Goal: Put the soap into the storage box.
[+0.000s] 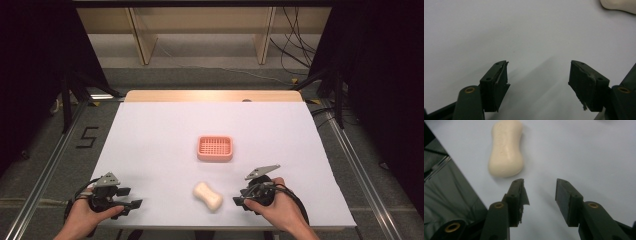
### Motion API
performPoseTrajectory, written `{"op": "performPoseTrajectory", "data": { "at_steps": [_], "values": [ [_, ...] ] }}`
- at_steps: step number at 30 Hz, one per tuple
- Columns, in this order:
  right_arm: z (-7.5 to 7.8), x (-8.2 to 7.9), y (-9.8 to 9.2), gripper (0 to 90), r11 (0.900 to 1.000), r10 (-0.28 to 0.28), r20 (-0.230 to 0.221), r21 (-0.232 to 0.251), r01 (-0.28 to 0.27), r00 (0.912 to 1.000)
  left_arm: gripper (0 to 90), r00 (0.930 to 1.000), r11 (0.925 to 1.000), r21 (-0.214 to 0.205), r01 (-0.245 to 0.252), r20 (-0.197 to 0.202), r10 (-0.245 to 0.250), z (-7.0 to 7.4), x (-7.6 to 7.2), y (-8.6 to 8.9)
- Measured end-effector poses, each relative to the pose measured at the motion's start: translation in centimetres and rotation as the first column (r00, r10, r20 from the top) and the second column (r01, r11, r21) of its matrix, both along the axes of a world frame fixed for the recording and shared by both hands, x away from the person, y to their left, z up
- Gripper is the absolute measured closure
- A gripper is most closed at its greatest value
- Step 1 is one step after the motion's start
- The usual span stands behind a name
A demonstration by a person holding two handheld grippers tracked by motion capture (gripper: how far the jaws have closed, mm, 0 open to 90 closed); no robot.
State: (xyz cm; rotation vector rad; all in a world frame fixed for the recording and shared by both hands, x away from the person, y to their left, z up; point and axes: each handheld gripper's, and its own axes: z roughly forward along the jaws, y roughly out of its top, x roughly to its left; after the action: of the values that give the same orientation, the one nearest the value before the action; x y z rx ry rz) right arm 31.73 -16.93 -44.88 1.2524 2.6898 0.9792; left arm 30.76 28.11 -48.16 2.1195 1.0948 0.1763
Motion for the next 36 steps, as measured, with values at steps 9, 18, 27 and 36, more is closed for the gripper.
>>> {"op": "performPoseTrajectory", "data": {
  "at_steps": [9,18,27,36],
  "values": [
    [0.8,-0.7,2.0,42.4,0.9834,0.136,0.004,-0.122,-0.134,0.9907,30.8,1.0,0.9997,0.026,0.001,0.002,-0.001,0.1,0.0,0.0],
    [2.1,0.2,3.7,50.3,0.9706,0.154,-0.076,-0.175,-0.165,0.9852,30.8,1.0,0.9997,0.025,0.003,0.002,-0.003,0.1,0.0,0.0],
    [2.9,1.1,6.0,49.7,0.955,0.164,-0.114,-0.231,-0.186,0.98,30.8,1.0,0.9995,0.031,0.004,0.005,-0.004,0.1,0.0,0.0],
    [3.2,2.1,8.3,48.0,0.9421,0.177,-0.151,-0.26,-0.212,0.9726,30.8,1.0,0.9995,0.03,0.005,0.006,-0.005,0.1,0.0,0.0]
  ]
}}
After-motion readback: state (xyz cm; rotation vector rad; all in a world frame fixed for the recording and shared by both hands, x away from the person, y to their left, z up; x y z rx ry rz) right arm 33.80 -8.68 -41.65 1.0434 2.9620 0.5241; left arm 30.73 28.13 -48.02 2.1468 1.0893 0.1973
